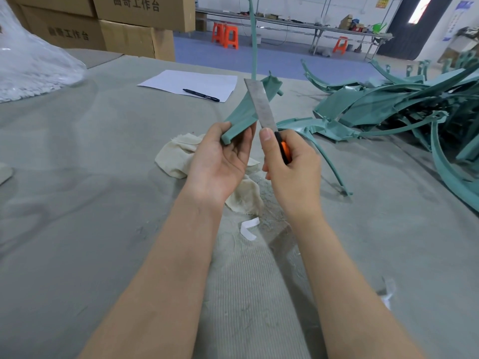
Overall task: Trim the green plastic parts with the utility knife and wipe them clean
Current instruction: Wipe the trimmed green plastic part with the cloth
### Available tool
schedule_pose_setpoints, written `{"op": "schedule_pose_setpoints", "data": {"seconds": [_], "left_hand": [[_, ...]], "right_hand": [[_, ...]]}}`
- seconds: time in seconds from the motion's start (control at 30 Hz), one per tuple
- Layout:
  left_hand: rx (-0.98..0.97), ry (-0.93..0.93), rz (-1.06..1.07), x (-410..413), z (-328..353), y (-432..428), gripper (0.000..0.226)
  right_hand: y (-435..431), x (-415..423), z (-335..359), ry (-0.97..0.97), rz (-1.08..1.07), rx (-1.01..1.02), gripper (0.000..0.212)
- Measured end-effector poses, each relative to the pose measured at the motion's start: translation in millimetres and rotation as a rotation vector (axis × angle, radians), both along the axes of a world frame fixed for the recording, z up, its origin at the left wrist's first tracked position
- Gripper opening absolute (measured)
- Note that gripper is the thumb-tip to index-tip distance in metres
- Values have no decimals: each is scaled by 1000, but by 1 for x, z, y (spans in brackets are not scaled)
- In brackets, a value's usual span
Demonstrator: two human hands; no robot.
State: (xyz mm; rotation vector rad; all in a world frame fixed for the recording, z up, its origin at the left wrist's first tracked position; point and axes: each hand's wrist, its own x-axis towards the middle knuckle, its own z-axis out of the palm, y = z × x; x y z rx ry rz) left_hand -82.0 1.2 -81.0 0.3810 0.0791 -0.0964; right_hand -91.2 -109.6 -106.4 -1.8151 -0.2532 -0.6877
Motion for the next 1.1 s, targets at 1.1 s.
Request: {"op": "schedule_pose_setpoints", "data": {"seconds": [1.1], "left_hand": [[-9, 31, 101, 4, 0, 0, 14]], "right_hand": [[0, 0, -3, 22, -38, -94, 45]]}}
